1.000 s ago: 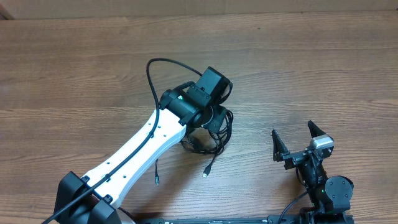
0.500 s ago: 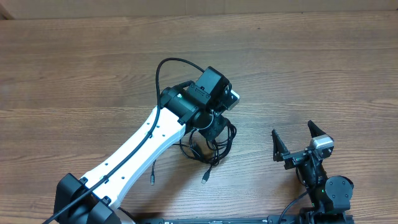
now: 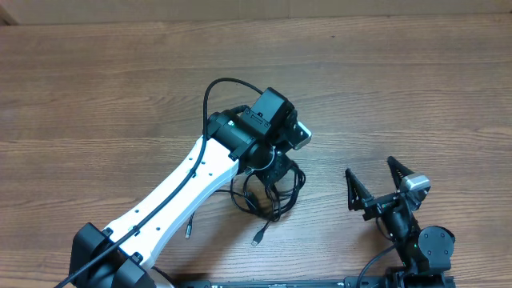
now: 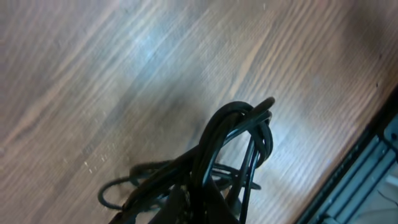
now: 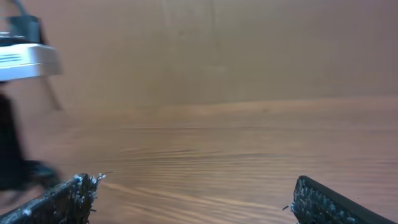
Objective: Untangle cables
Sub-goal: 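Move the right gripper toward the hanging cables and grasp a strand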
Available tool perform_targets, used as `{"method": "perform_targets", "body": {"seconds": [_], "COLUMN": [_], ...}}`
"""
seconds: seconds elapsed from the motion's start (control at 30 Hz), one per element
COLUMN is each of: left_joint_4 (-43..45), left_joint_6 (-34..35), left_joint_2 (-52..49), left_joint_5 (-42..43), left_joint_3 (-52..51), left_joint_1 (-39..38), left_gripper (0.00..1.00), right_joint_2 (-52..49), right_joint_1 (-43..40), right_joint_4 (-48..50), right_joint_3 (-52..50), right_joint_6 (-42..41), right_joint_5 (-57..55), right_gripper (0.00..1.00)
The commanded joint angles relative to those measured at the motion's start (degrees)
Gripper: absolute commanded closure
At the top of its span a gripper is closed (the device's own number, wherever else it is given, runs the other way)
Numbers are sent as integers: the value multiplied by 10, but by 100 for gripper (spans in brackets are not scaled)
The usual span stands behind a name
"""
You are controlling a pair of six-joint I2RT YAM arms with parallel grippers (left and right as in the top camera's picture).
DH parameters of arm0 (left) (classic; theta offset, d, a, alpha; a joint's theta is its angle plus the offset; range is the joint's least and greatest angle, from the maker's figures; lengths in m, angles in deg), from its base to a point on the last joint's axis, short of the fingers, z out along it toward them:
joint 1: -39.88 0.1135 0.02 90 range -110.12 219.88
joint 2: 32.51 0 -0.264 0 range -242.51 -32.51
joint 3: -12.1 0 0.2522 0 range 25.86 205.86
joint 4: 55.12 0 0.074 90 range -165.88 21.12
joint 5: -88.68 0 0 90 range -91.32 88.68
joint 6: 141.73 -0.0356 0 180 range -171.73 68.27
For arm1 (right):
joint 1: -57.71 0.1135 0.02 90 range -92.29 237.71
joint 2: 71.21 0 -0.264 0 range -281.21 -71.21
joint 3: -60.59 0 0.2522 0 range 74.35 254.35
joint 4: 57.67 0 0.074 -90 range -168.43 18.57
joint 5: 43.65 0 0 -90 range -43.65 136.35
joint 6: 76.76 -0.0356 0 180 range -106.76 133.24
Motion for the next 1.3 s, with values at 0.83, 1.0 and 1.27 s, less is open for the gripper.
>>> {"method": "perform_targets", "body": {"seconds": [0.83,1.0,1.27], "left_joint_4": [121,124,115], "left_joint_6": [-59,-62,-94], "left_joint_2": [2,2,2], "left_joint_5": [231,274,332], "left_joint_3": [16,16,16], "left_joint_1": [-1,-1,-1], "left_gripper": [96,96,96], "right_joint_2": [-159,-159,-159], "right_joint_1": [-1,-1,-1], "right_joint_4": [-300,-300,-339], "right_joint_3": [317,317,315], "right_joint_6": [-13,-16,49], "right_joint_5": [149,156,128], "right_gripper": [0,0,29]}}
